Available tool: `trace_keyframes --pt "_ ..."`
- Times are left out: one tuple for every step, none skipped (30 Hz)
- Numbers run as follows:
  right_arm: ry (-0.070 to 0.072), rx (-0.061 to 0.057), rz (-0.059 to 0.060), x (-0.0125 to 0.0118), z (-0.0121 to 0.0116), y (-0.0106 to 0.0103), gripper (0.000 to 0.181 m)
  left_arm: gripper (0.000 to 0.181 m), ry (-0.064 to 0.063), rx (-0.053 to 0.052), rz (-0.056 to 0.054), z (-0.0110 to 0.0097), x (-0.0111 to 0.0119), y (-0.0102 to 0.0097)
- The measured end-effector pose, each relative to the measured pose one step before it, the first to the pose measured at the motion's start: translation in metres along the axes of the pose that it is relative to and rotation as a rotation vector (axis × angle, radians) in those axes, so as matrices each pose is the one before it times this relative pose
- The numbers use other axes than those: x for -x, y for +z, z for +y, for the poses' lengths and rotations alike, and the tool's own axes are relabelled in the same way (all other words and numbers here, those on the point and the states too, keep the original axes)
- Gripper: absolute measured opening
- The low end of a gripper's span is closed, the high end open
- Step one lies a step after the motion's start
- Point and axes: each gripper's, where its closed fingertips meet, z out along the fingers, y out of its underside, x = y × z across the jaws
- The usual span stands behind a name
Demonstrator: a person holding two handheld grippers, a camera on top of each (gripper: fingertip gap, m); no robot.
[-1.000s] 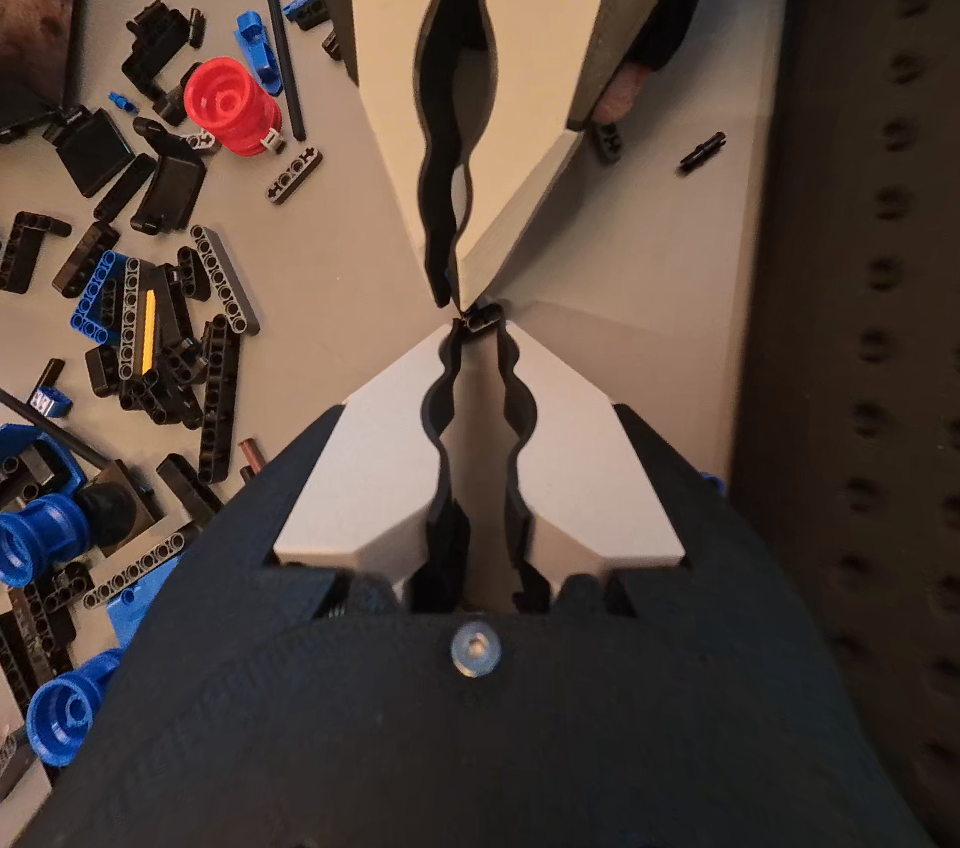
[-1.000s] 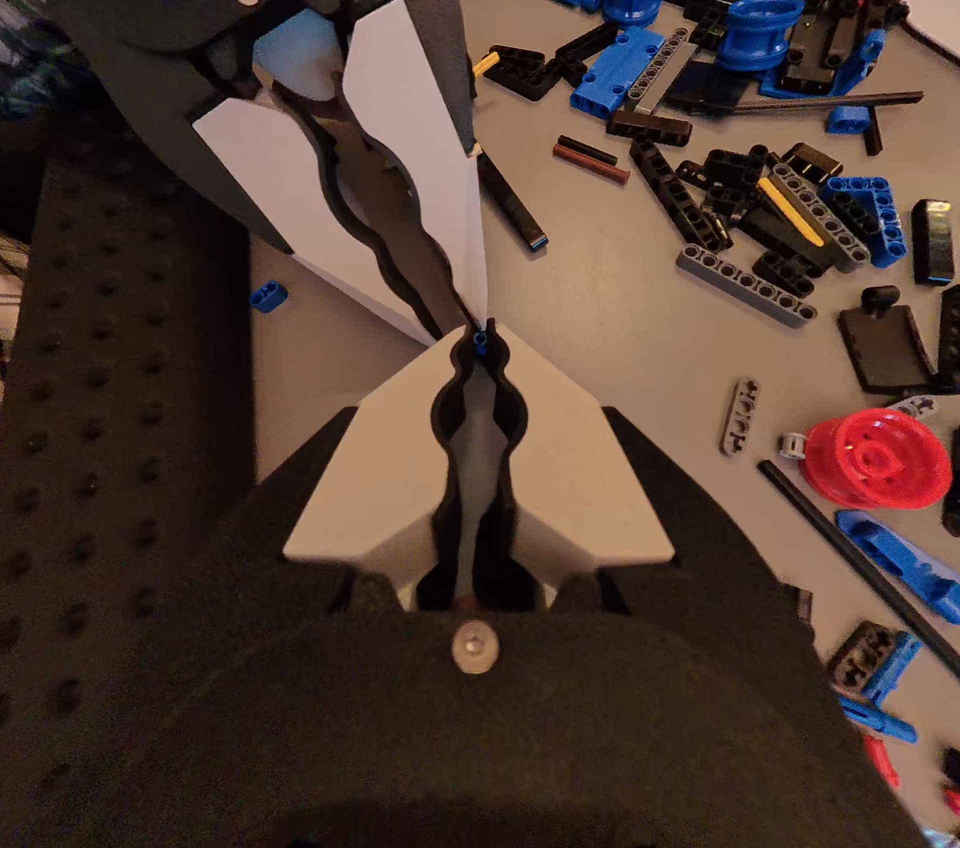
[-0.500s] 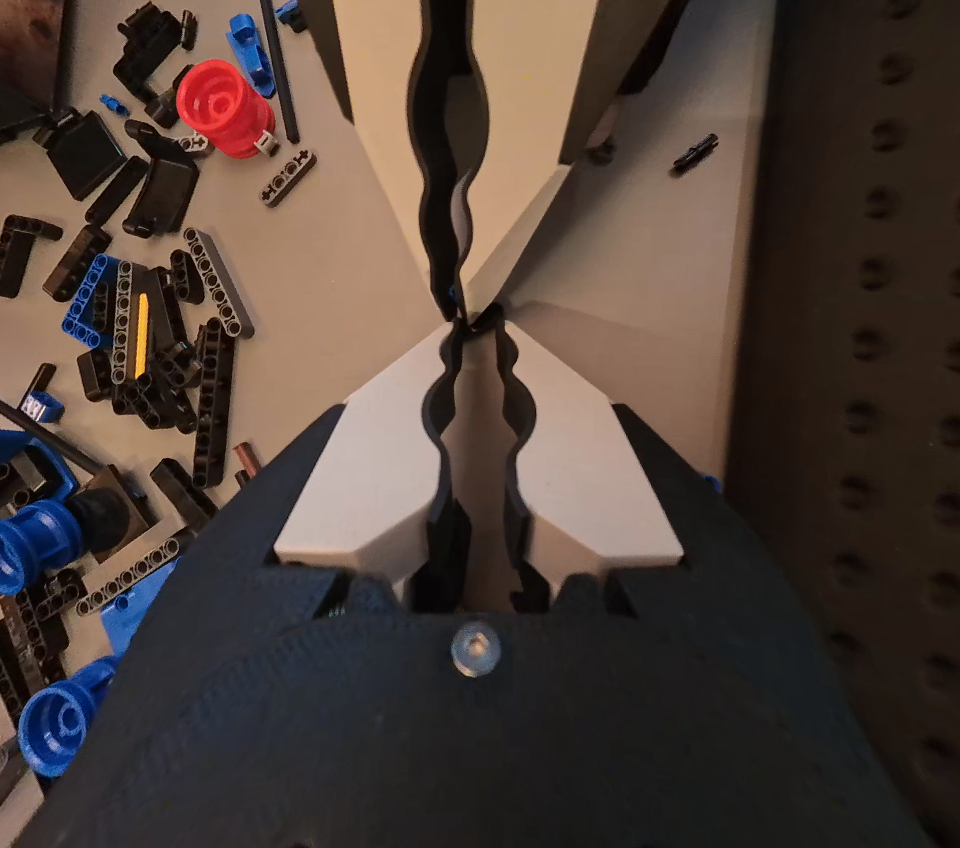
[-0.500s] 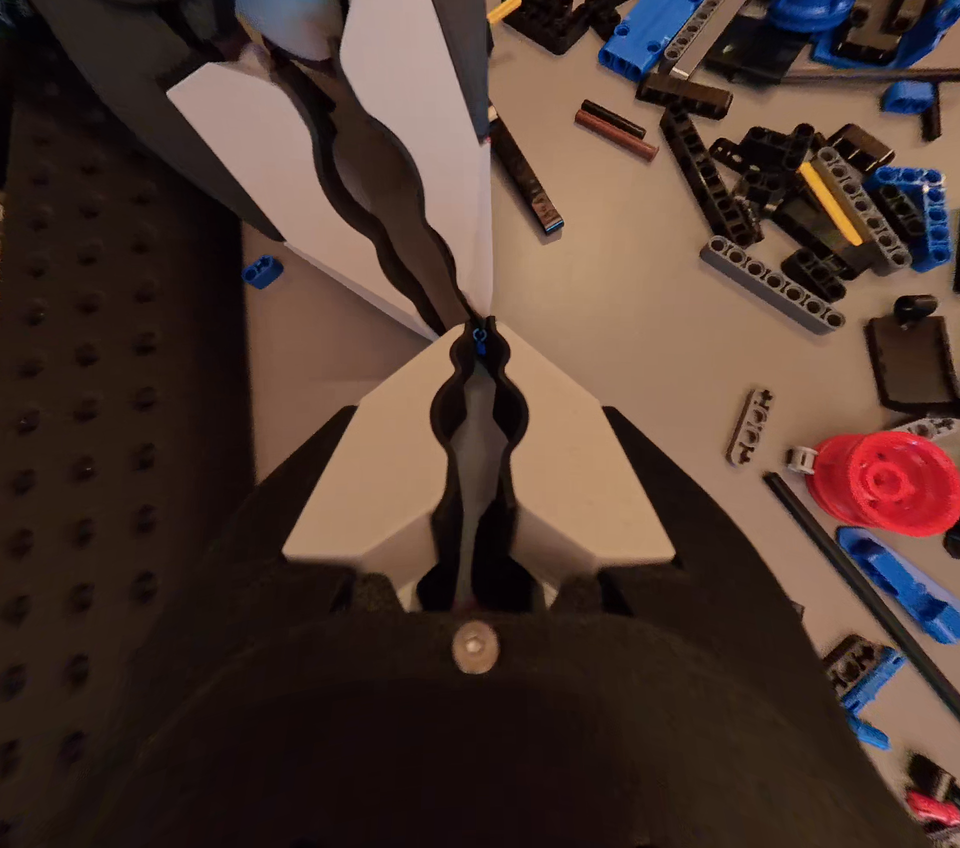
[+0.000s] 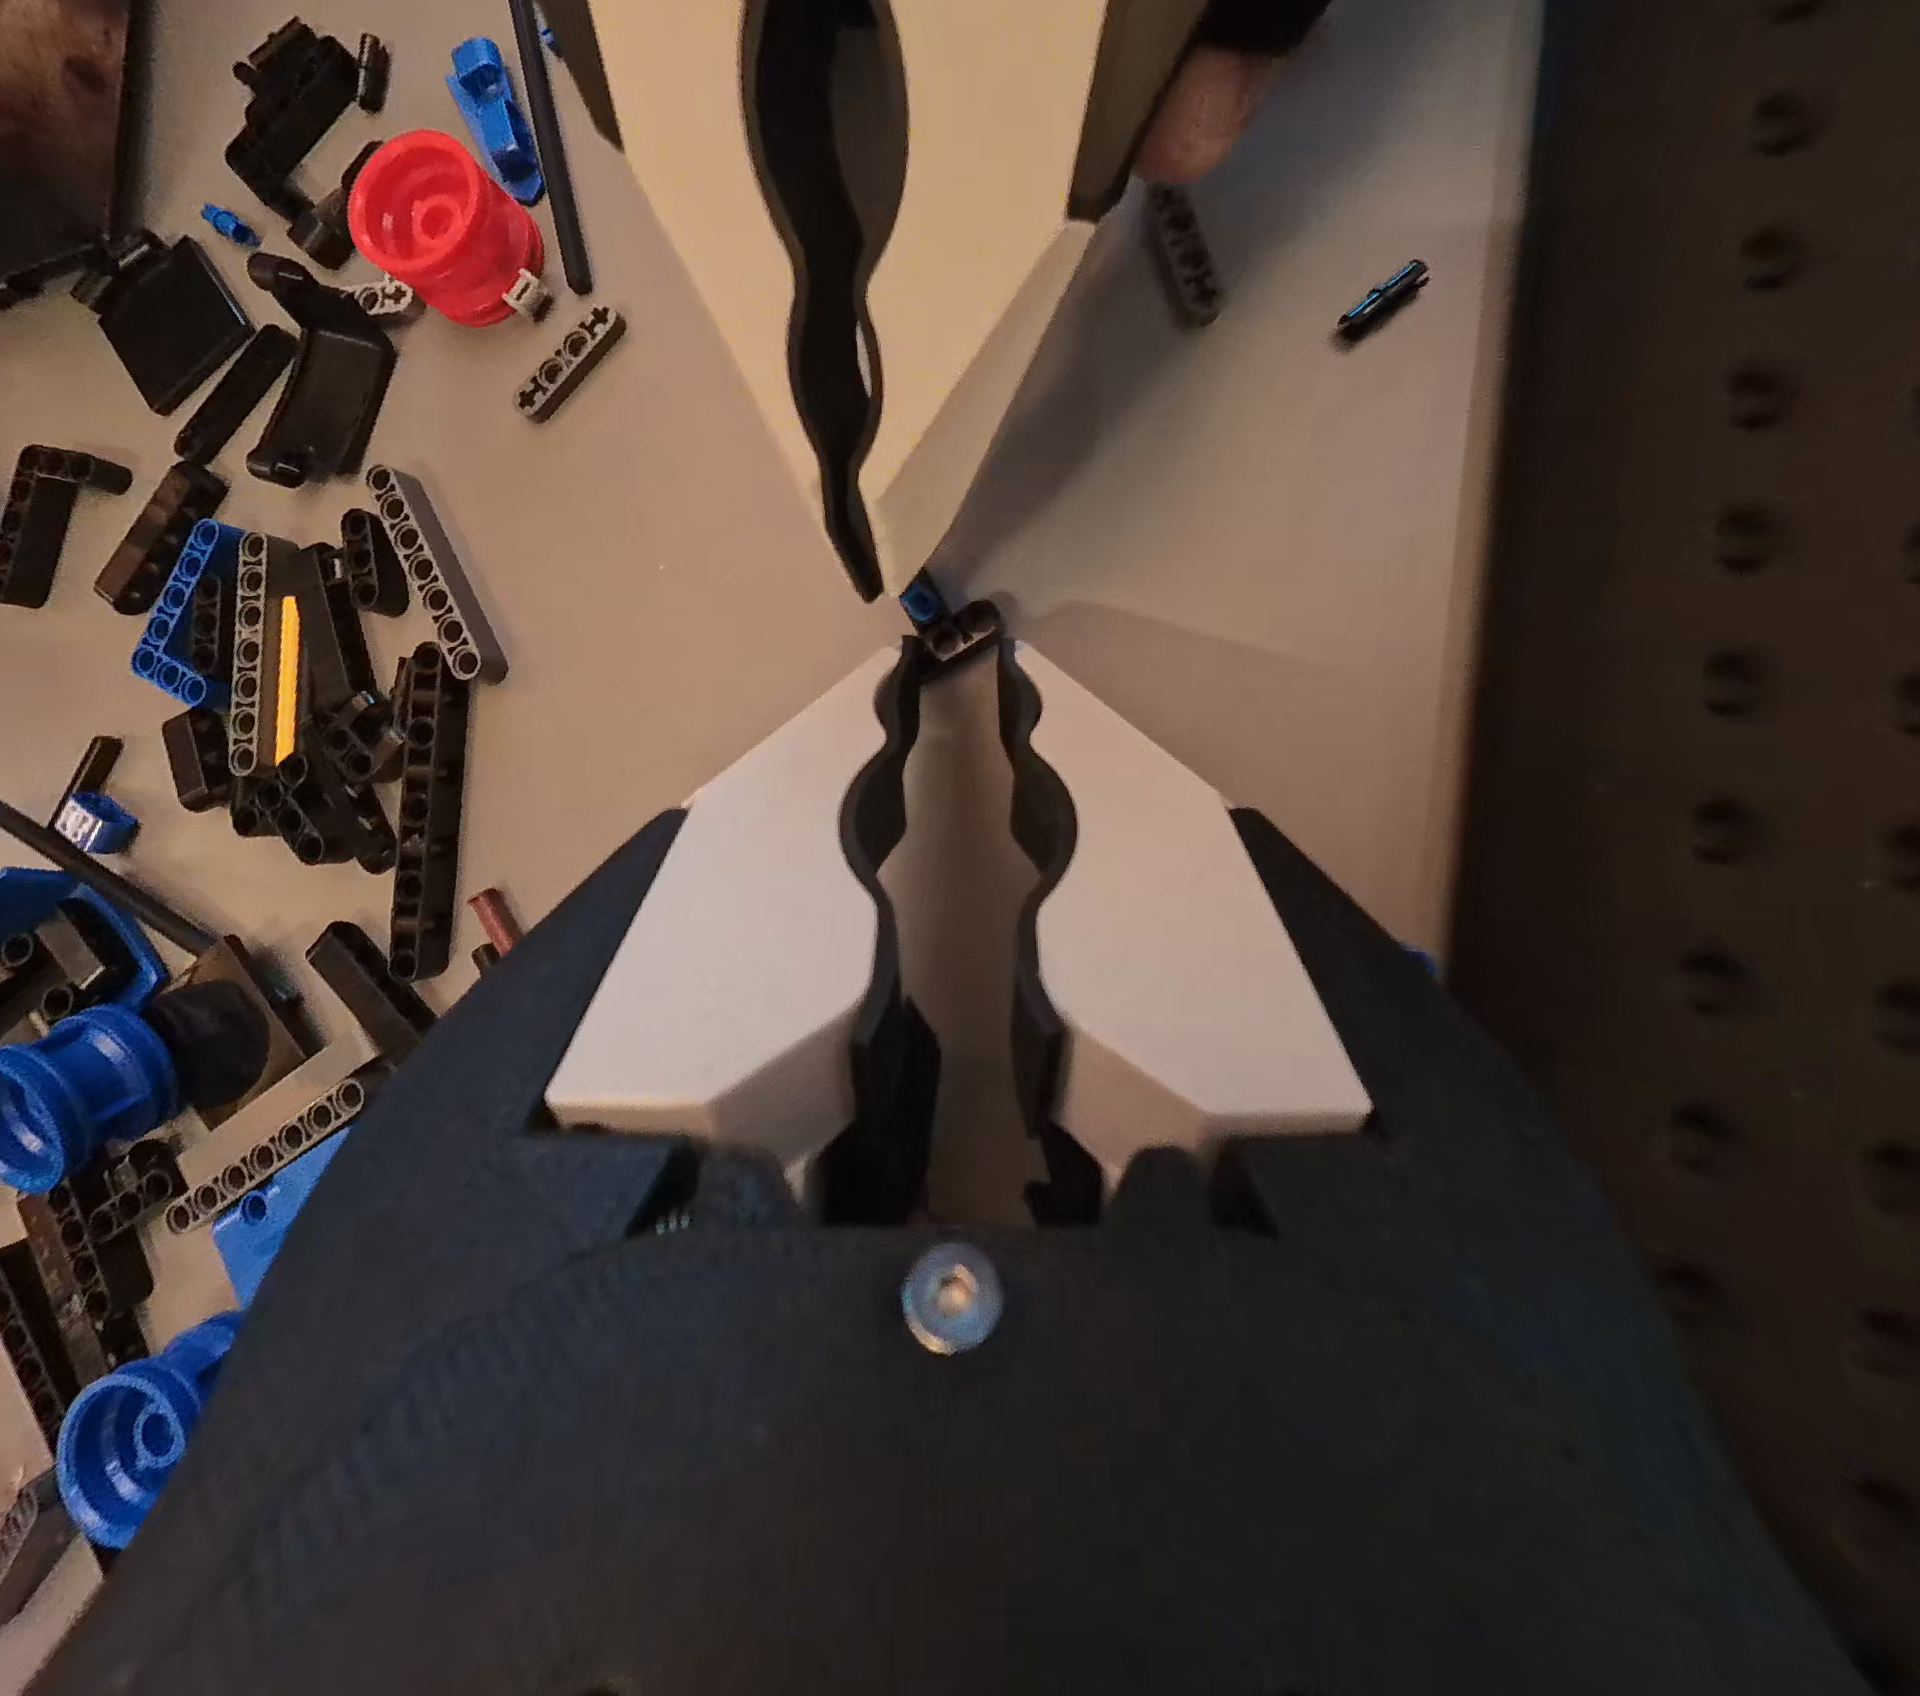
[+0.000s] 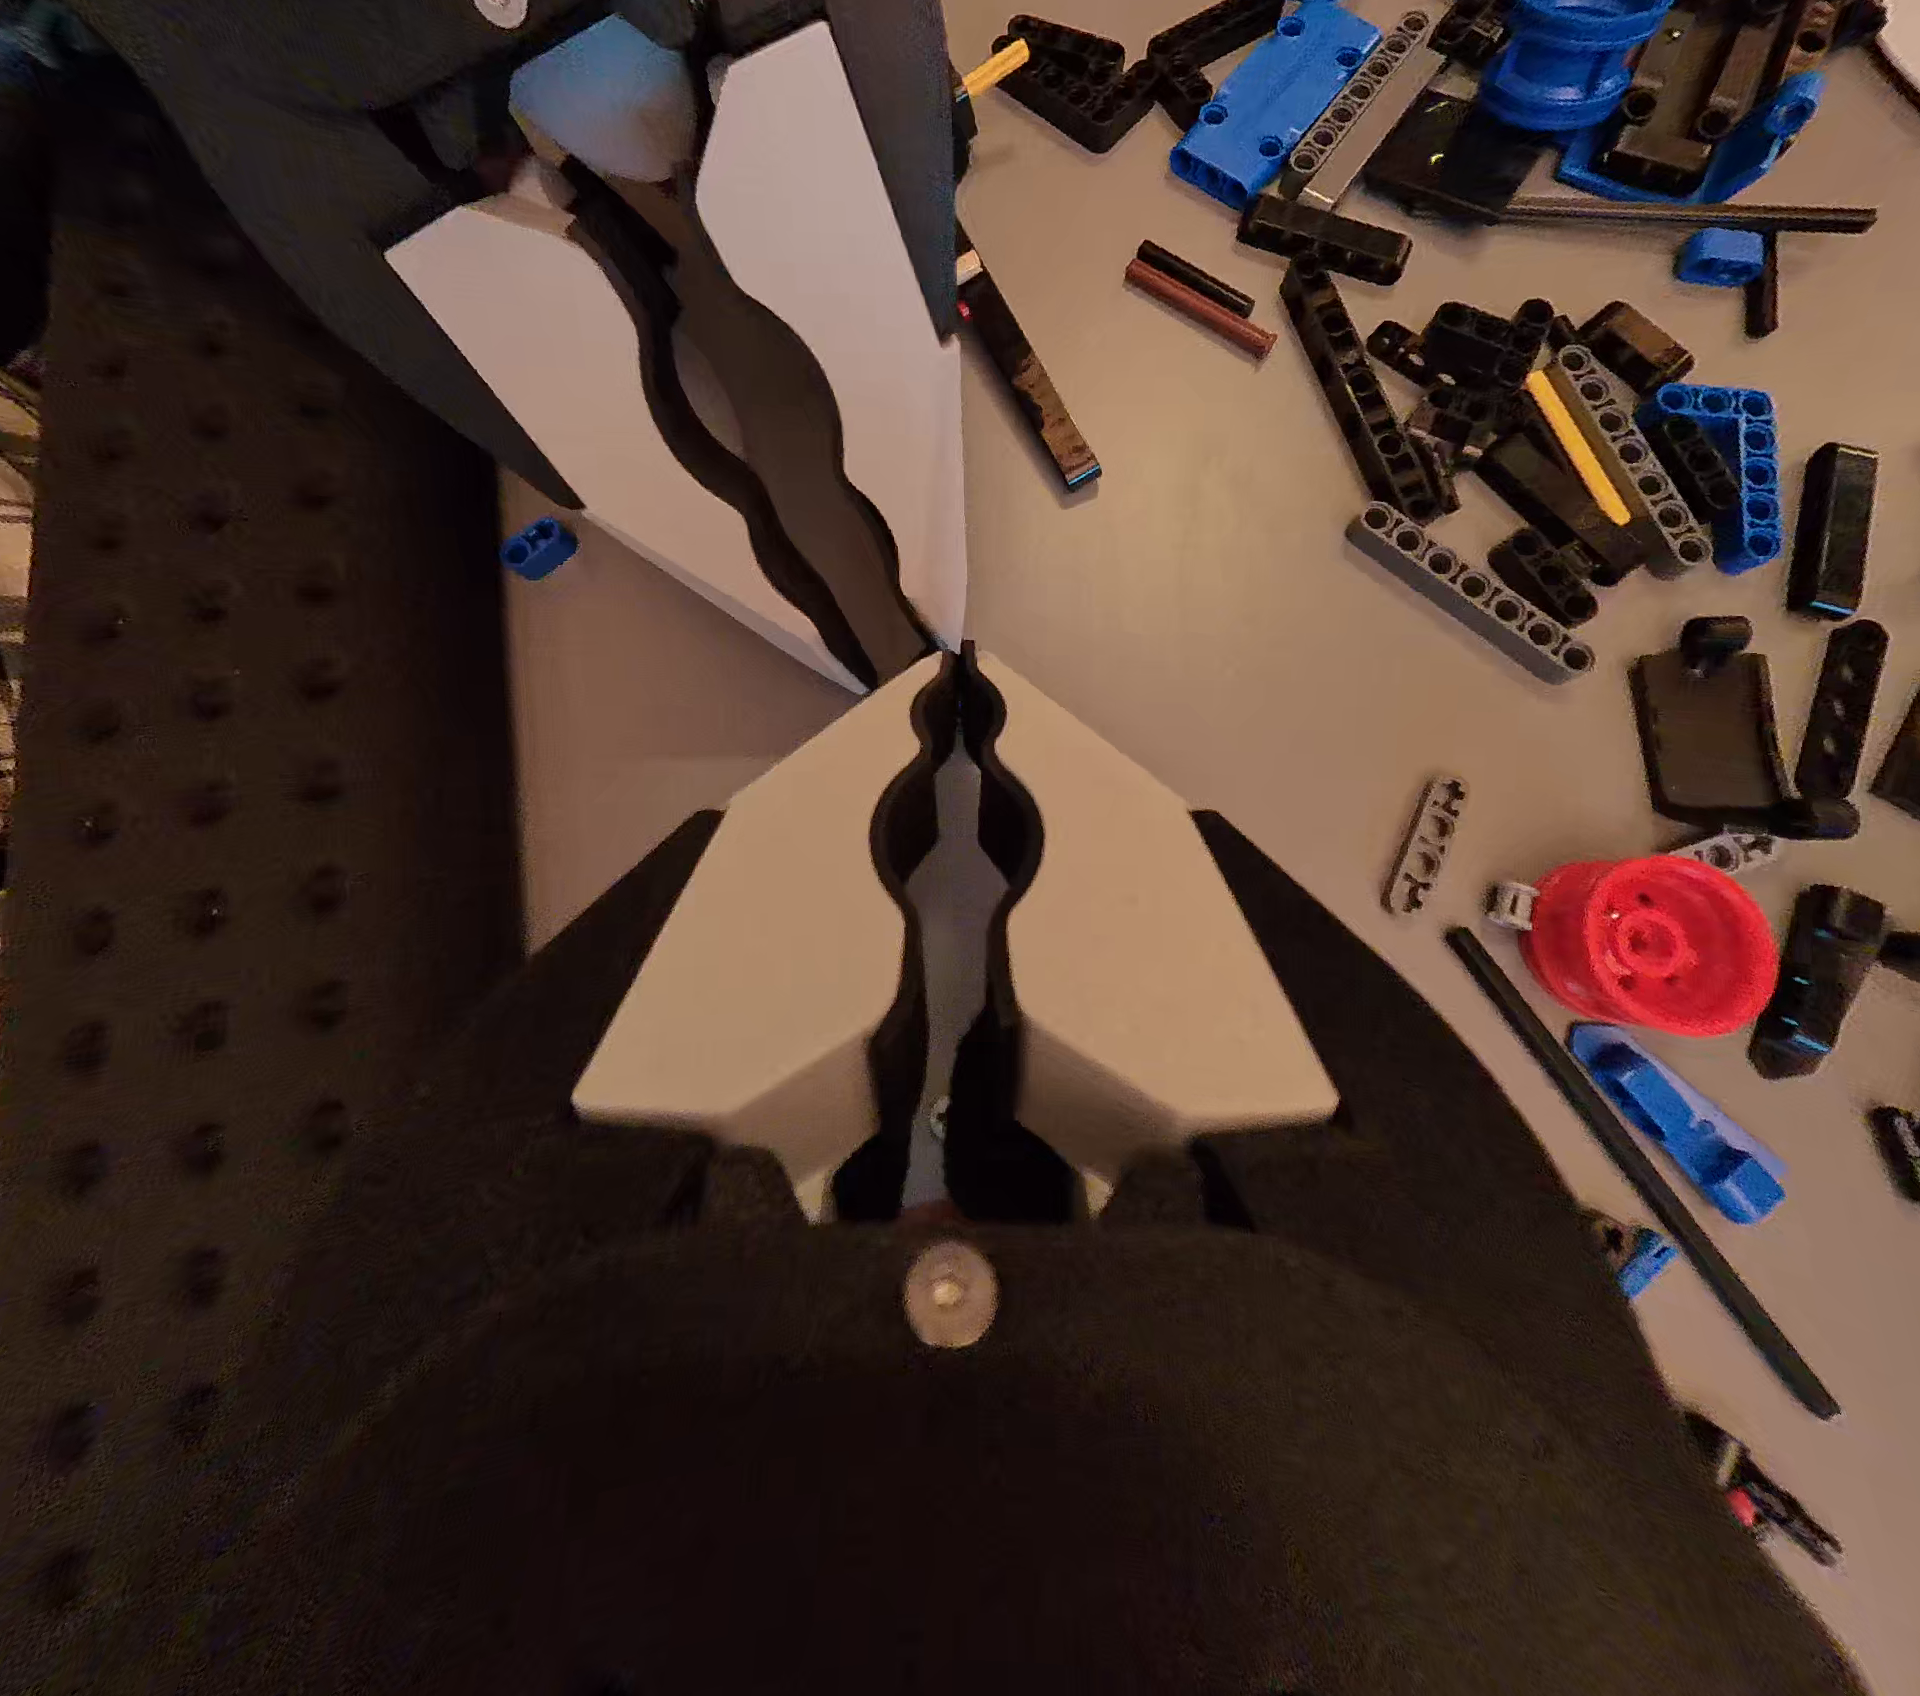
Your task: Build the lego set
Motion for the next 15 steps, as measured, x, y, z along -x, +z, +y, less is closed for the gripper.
trace_keyframes --pt "-0.0012 0.0027 0.0004 0.00007 0.00026 0.00009 0.000 0.013 0.0004 0.0000 -0.0001 -0.00001 0.00004 0.00000" --pt "-0.0025 0.0037 -0.0003 0.00065 0.00045 -0.00011 0.000 0.013 -0.0002 -0.0008 0.0006 -0.00011 -0.00009 0.00005" --pt "-0.0070 0.0023 0.0036 0.00027 0.00009 0.00005 0.000 0.013 -0.0013 -0.0007 0.0002 -0.00011 0.00009 0.00011" --pt "-0.0061 0.0009 0.0054 -0.00008 -0.00002 0.00002 0.000 0.012 0.0003 -0.0002 0.0006 -0.00006 0.00010 -0.00006" --pt "-0.0028 0.0031 0.0036 0.00013 0.00004 -0.00006 0.000 0.013 0.0005 -0.0008 0.0022 -0.00008 -0.00035 0.00001" --pt "-0.0038 0.0057 0.0028 0.00027 0.00032 -0.00030 0.000 0.014 -0.0012 -0.0028 0.0066 -0.00040 -0.00100 -0.00005" --pt "-0.0079 0.0068 0.0023 0.00038 0.00049 -0.00081 0.000 0.014 -0.0019 -0.0041 0.0075 -0.00077 -0.00142 -0.00013" --pt "-0.0070 0.0052 0.0004 0.00083 0.00053 -0.00095 0.000 0.016 0.0016 -0.0025 0.0052 -0.00053 -0.00150 -0.00038" --pt "0.0009 0.0015 -0.0030 0.00107 0.00033 -0.00061 0.000 0.017 0.0037 -0.0010 -0.0013 -0.00061 -0.00060 -0.00067" --pt "0.0011 0.0006 -0.0080 0.00186 0.00052 -0.00016 0.000 0.018 0.0023 -0.0015 -0.0047 -0.00070 0.00030 -0.00090" --pt "0.0000 0.0024 -0.0072 0.00146 0.00061 -0.00042 0.000 0.023 -0.0044 0.0039 -0.0038 0.00031 0.00102 -0.00096" --pt "-0.0021 0.0062 -0.0003 0.00039 0.00101 -0.00096 0.000 0.026 -0.0059 0.0088 -0.0032 0.00163 0.00132 -0.00080" --pt "-0.0054 0.0081 0.0013 0.00038 0.00102 -0.00097 0.000 0.026 -0.0003 0.0087 -0.0022 0.00177 0.00109 -0.00024" --pt "-0.0037 0.0092 0.0009 0.00067 0.00092 -0.00095 0.000 0.027 0.0032 0.0044 0.0034 0.00072 -0.00030 0.00050" --pt "-0.0060 0.0080 0.0011 0.00092 0.00050 -0.00075 0.000 0.027 0.0059 0.0010 0.0027 -0.00051 -0.00073 0.00090"
